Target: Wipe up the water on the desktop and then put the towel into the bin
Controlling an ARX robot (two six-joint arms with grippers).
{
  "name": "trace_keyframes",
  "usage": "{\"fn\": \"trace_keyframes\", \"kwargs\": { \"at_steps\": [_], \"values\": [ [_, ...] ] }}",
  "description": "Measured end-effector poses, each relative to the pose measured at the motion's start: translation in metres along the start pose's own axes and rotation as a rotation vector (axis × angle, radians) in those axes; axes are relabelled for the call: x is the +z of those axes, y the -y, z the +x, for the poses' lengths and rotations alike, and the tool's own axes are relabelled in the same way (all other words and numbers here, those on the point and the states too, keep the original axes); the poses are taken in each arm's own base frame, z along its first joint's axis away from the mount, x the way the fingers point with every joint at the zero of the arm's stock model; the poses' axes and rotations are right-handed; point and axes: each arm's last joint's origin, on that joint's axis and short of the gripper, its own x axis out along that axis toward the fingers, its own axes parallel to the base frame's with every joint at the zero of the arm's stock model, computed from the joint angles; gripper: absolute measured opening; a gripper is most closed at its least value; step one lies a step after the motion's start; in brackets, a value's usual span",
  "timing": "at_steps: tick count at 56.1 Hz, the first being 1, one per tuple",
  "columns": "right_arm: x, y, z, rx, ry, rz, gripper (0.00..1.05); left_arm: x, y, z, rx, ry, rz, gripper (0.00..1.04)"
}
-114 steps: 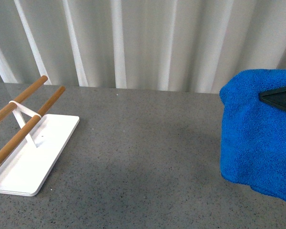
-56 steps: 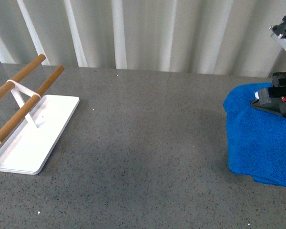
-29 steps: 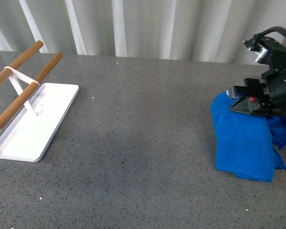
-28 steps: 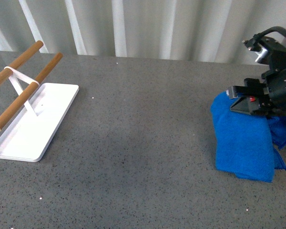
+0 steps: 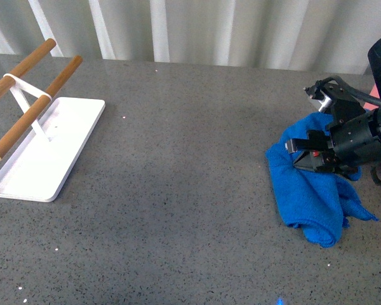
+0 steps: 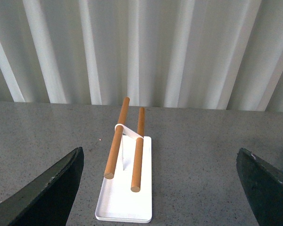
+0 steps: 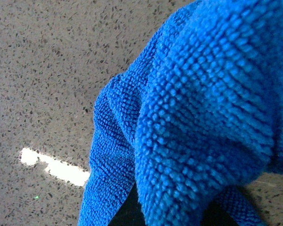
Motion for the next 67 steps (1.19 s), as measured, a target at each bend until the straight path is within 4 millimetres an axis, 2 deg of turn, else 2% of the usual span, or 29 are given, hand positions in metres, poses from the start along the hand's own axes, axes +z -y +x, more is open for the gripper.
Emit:
{"fn": "trace_keyframes", "kwargs": {
  "at_steps": [12,22,31,39,50,58,67],
  "values": [
    [0.022,0.016,0.005,-0.063,0.024,-0.031,0.04,0.0,0.0,0.0,0.0,0.0,0.0,0.98],
    [0.045,0.019,0.018,-0.045,0.072,-0.048,0.04,0.0,0.0,0.0,0.0,0.0,0.0,0.98],
    [0.067,0.005,0.033,0.01,0.118,-0.095,0.04,0.0,0.0,0.0,0.0,0.0,0.0,0.98],
    [0.08,-0.027,0.047,0.076,0.128,-0.164,0.04,0.0,0.0,0.0,0.0,0.0,0.0,0.98],
    [0.076,-0.065,0.057,0.182,0.114,-0.216,0.04,0.0,0.0,0.0,0.0,0.0,0.0,0.98],
    [0.054,-0.085,0.062,0.247,0.072,-0.213,0.04,0.0,0.0,0.0,0.0,0.0,0.0,0.98],
    [0.024,-0.094,0.05,0.261,-0.008,-0.209,0.04,0.0,0.0,0.0,0.0,0.0,0.0,0.98]
  ]
}}
